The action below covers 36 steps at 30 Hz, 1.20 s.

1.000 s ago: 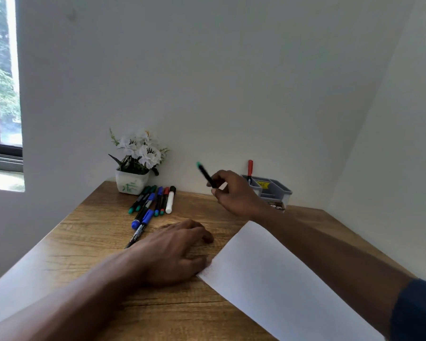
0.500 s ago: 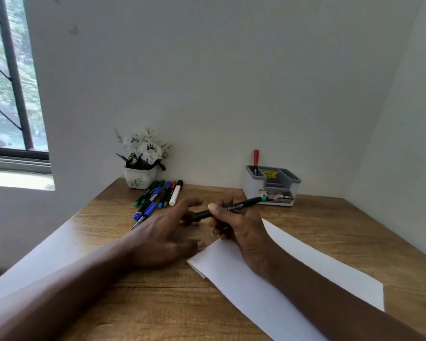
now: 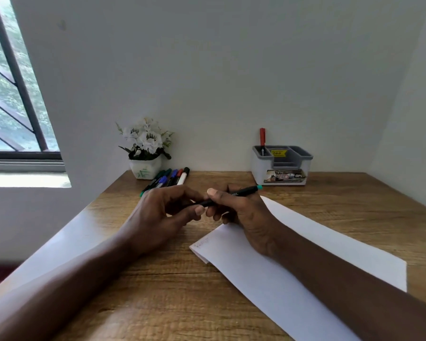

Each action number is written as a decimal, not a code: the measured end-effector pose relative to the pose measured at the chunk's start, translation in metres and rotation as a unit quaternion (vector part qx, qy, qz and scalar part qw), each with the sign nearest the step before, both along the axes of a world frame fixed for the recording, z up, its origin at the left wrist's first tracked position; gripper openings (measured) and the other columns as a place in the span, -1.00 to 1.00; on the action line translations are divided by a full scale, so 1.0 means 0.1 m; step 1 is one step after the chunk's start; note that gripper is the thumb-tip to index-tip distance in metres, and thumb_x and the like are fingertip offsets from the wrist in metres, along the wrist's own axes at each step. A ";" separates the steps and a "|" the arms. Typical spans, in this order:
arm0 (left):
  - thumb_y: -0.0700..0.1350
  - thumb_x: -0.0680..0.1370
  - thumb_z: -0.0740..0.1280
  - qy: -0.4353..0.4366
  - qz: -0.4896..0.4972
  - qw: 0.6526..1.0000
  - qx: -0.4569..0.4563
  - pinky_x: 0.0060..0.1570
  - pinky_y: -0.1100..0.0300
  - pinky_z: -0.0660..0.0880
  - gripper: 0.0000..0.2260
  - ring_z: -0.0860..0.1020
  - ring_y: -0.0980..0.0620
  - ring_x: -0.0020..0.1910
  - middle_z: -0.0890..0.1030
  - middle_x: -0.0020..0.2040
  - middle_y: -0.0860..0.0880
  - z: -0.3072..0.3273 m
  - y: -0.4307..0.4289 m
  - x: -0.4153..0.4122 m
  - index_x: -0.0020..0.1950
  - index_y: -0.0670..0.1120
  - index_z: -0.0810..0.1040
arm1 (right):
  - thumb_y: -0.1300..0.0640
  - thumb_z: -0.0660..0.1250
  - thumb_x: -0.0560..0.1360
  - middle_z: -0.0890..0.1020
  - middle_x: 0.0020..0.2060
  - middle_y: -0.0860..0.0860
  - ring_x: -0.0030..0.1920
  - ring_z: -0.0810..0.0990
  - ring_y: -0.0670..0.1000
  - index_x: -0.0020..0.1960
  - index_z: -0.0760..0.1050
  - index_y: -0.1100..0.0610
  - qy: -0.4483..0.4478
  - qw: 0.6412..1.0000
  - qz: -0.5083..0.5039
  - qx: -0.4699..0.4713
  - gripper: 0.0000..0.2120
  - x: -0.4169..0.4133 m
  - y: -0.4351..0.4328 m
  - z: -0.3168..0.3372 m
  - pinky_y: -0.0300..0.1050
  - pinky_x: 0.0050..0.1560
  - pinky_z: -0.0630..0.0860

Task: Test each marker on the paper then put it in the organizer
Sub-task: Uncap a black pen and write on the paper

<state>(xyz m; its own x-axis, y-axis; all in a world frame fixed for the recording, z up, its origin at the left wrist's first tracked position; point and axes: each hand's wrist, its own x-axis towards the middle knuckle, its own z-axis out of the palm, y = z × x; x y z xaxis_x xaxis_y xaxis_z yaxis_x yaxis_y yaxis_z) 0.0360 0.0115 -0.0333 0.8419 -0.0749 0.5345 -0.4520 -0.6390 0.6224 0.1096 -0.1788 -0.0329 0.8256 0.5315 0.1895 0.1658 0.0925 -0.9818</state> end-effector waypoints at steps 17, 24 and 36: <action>-0.05 0.61 0.39 0.117 -0.072 0.987 -0.085 -0.40 0.18 0.30 -0.93 0.39 -0.02 -0.43 0.58 -0.38 -0.07 -0.04 0.10 0.07 0.08 0.05 0.60 | 0.15 0.40 0.56 0.76 -0.10 0.16 -0.09 0.77 0.10 0.05 0.63 0.31 0.077 0.995 -0.010 0.057 -0.79 0.03 0.03 0.01 -0.16 -0.14 0.69; -0.04 0.59 0.39 0.151 -0.101 0.975 -0.131 -0.37 0.12 0.27 -0.88 0.35 -0.10 -0.38 0.54 -0.34 -0.15 -0.02 0.15 0.09 0.11 0.02 0.63 | 0.16 0.42 0.53 0.76 -0.09 0.19 -0.11 0.77 0.11 0.04 0.62 0.31 0.098 0.992 -0.009 0.076 -0.79 0.05 0.05 0.02 -0.16 -0.16 0.69; -0.13 0.59 0.38 0.174 -0.106 0.963 -0.173 -0.42 0.24 0.30 -0.80 0.35 -0.01 -0.41 0.50 -0.32 -0.21 0.00 0.15 0.11 0.20 -0.13 0.65 | 0.16 0.42 0.53 0.75 -0.08 0.22 -0.09 0.77 0.14 0.04 0.64 0.30 0.097 0.992 -0.004 0.084 -0.80 0.04 0.04 0.03 -0.12 -0.10 0.70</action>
<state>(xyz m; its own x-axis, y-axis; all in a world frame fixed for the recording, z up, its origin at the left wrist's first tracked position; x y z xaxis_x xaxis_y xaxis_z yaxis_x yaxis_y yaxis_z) 0.0471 0.0267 -0.0334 0.9601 -0.1330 0.2461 -0.2746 -0.2814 0.9194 0.1137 -0.1746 -0.0299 0.8590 0.4994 0.1125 -0.0225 0.2565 -0.9663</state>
